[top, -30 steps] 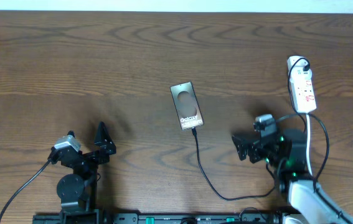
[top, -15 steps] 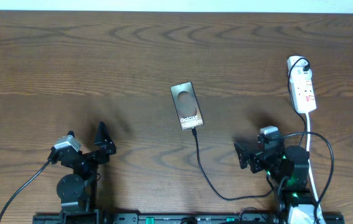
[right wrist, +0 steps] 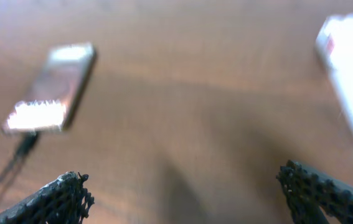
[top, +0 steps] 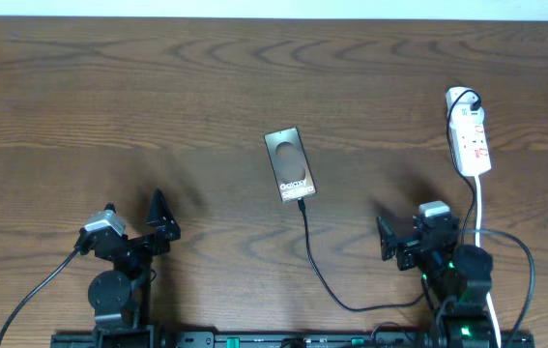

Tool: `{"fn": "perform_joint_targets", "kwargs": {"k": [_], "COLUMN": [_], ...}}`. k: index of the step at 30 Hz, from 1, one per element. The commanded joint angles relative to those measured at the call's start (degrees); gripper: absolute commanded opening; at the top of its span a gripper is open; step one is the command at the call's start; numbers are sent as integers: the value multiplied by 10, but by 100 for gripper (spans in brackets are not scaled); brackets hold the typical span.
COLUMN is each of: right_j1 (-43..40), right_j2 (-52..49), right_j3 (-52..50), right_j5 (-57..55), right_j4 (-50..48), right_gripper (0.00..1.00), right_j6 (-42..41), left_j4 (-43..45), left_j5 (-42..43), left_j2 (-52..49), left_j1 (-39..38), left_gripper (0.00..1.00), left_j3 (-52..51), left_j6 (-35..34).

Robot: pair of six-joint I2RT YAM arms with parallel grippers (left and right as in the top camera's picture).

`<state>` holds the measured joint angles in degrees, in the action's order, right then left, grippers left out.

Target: Plug charger to phone and switch on socket

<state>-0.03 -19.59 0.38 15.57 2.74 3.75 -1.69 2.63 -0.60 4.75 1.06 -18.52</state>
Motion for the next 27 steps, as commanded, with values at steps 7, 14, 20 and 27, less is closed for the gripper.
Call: {"fn": "perform_joint_targets", "kwargs": {"k": [7,14,20,27], "right_j1": [12,19,20,20], "right_j2": [113,191,193,193], "right_j3": [-1,-1,-1,-1], "right_j5": [-50,-90,-90,-90], "right_j4": [7,12,10,10], "right_gripper": [99,99,99,99], "right_j6": [-2,1,1,1], "left_j4": [-23,-23,-23,-23], "left_j5": [-10,-10,-10,-10], "left_j2": [4,4,4,4], "left_j1": [-2,-2,-2,-2], "left_gripper": [98,98,98,98], "left_j3": [-8,-8,-8,-8], "left_j6": [9,9,9,9]}}
